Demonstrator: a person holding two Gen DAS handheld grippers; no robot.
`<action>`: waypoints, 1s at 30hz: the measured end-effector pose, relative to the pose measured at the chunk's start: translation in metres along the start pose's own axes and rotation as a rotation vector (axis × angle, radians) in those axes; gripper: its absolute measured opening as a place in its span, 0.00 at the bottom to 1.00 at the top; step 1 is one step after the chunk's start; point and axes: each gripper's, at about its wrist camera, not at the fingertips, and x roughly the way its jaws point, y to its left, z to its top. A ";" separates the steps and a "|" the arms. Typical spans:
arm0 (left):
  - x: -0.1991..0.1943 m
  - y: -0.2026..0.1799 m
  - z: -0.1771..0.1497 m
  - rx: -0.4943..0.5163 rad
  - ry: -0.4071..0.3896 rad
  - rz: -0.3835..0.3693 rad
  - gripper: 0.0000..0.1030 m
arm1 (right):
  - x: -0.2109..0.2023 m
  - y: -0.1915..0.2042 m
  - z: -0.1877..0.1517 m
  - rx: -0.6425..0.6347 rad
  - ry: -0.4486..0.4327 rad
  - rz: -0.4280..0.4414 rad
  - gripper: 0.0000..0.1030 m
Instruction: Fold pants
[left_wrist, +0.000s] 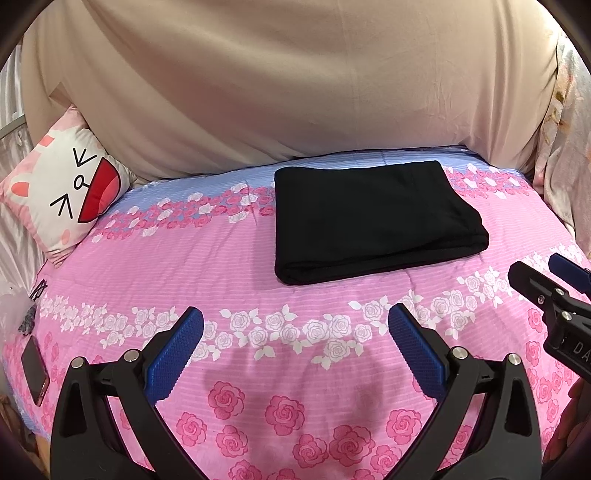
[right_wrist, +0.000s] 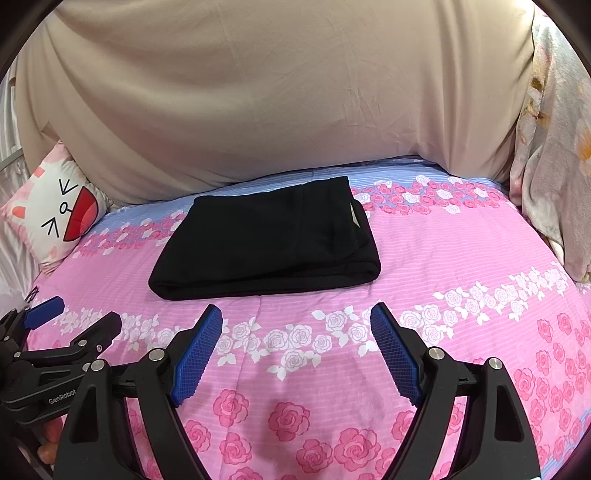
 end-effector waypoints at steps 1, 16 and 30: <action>0.000 0.000 0.000 -0.002 0.000 0.002 0.95 | 0.000 0.000 0.000 0.000 0.000 0.001 0.78; -0.004 0.001 0.000 -0.003 -0.011 0.010 0.95 | -0.002 -0.001 0.000 0.001 -0.004 0.003 0.78; -0.005 0.000 0.002 -0.006 -0.012 0.013 0.95 | -0.006 0.006 0.001 -0.012 -0.005 0.017 0.78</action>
